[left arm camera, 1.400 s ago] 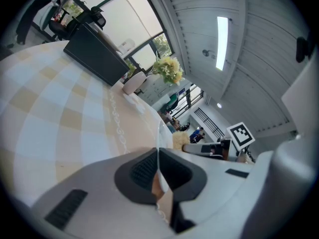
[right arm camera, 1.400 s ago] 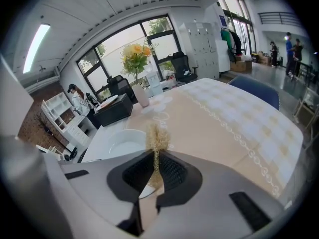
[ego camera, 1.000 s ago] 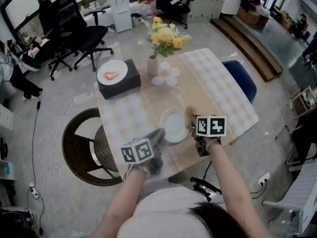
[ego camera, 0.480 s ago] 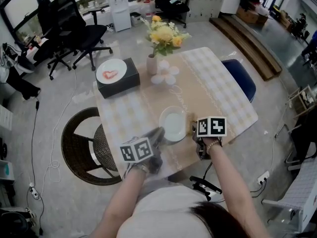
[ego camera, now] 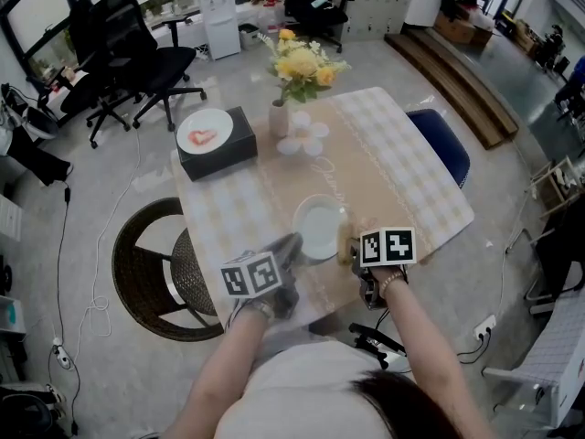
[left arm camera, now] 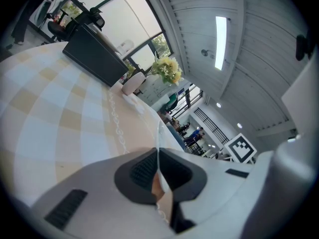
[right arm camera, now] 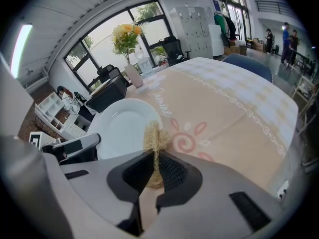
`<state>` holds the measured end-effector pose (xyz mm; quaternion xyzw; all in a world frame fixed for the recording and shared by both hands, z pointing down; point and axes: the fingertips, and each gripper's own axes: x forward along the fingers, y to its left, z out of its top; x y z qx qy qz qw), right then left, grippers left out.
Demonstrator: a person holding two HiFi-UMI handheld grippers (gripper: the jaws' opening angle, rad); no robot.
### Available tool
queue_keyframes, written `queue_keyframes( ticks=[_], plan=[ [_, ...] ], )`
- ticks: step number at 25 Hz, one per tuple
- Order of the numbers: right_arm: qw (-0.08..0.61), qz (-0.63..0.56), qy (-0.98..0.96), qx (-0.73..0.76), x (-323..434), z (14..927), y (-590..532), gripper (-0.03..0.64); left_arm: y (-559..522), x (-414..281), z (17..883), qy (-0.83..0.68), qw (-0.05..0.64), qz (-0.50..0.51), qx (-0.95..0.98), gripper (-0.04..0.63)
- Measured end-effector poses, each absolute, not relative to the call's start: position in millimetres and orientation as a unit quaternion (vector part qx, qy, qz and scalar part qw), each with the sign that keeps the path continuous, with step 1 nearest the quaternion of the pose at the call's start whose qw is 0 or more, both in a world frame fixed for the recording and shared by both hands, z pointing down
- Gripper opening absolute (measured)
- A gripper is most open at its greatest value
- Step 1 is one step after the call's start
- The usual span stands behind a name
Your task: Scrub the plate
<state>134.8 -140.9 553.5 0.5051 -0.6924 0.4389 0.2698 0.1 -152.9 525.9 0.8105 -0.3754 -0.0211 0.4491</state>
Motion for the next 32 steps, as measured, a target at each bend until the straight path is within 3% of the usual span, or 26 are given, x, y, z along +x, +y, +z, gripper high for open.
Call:
queue_keyframes(
  ticks=[6,16,22,32],
  plan=[
    [0.281,0.45,-0.707,0.468,126.7,550.8,-118.0,0.035,-151.9,-1.7,522.0,-0.376,0.427,-0.012,0.822,0.02],
    [0.245,0.423,-0.737,0.467,129.6,524.0,-117.6,0.035,-153.1,-20.3,492.0,-0.379,0.318,0.044,0.868,0.018],
    [0.238,0.416,-0.747,0.461,125.0,519.4,-121.6,0.035,-157.5,-27.0,470.7,-0.356,0.192,0.134,0.905,0.018],
    [0.223,0.399,-0.763,0.457,119.2,509.9,-129.6,0.035,-154.9,-28.1,457.7,-0.3,-0.088,0.24,0.919,0.018]
  ],
)
